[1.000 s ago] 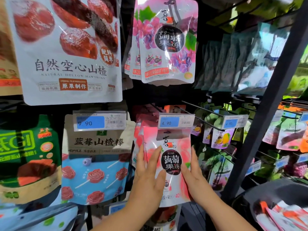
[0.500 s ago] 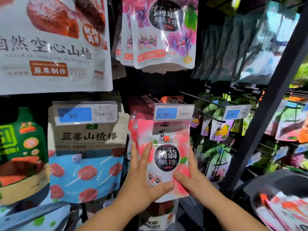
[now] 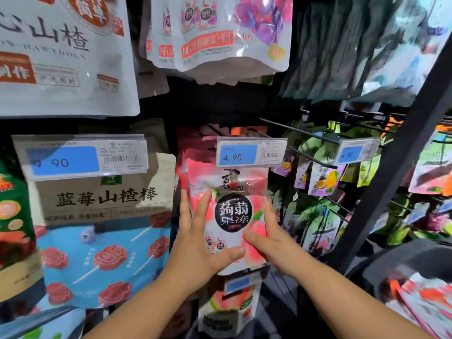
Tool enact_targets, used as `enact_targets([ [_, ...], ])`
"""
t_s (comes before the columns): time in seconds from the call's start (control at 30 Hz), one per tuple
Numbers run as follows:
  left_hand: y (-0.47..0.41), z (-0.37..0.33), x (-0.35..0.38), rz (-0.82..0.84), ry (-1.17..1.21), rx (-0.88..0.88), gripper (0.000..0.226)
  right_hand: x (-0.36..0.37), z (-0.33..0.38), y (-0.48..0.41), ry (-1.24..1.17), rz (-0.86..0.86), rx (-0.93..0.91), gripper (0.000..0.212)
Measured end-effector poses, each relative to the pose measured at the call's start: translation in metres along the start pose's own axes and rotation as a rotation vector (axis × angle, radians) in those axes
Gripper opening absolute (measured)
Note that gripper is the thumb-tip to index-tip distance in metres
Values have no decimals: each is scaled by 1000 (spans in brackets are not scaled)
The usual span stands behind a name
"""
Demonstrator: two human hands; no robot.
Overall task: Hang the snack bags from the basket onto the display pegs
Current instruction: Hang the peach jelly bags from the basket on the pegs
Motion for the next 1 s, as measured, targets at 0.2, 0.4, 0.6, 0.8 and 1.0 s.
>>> enact_targets([
  [0.2,-18,6,4,13,40,-2,115,-5,-14,-17,93,0,47,67],
  [0.4,-32,15,1,16,54,-38,111,2,-16,-38,87,4,21,93],
  [0.6,-40,17,2,-6,77,-58,109,-1,-28,-51,117,-12,35,91],
  [0.8,-38,15,5,-59,67,-54,112,-2,-28,-50,94,-29,42,75],
  [1.0,-22,9,5,-122,55,5,113,-3,-19,-32,59,-54,38,91],
])
Point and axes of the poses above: each hand's wrist, its own y-axis away from the middle knuckle, its own x-axis out of the palm, z = x × y, the point moved 9 cm from there along -y, towards the middle knuckle, and after that the axes turned 13 degrees about -x, right-handed, at the moved point
